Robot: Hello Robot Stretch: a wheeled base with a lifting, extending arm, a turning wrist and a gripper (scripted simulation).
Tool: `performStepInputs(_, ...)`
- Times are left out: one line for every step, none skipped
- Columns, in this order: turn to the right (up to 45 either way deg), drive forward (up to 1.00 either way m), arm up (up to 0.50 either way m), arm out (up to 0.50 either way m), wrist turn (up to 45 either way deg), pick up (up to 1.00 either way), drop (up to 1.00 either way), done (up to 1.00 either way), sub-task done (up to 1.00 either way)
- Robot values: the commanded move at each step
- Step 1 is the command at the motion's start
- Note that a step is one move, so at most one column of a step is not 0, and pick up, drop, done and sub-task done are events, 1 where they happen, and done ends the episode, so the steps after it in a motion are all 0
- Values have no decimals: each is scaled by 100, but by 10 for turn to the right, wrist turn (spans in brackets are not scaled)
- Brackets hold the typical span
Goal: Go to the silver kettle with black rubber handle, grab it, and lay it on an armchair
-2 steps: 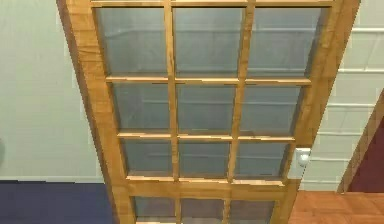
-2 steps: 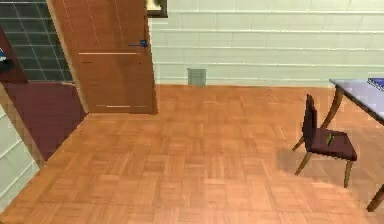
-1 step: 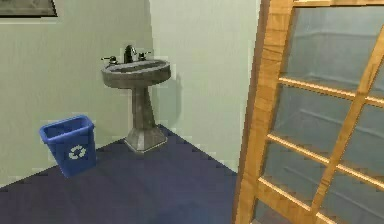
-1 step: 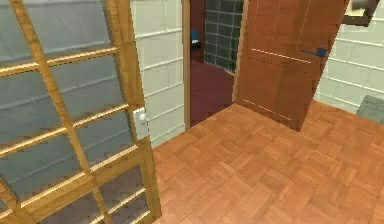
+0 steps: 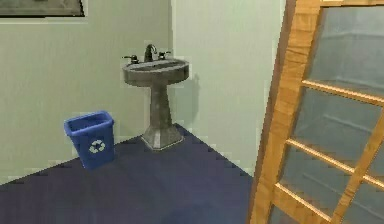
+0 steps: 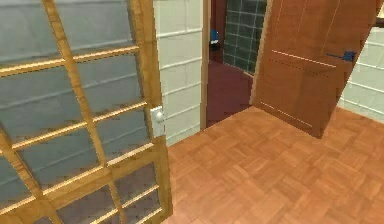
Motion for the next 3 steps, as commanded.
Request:
performStepInputs(0, 75, 0, 0, 0, 0, 0, 0, 0)
performStepInputs(-450, 0, 0, 0, 0, 0, 0, 0, 0)
performStepInputs(-270, 0, 0, 0, 0, 0, 0, 0, 0)
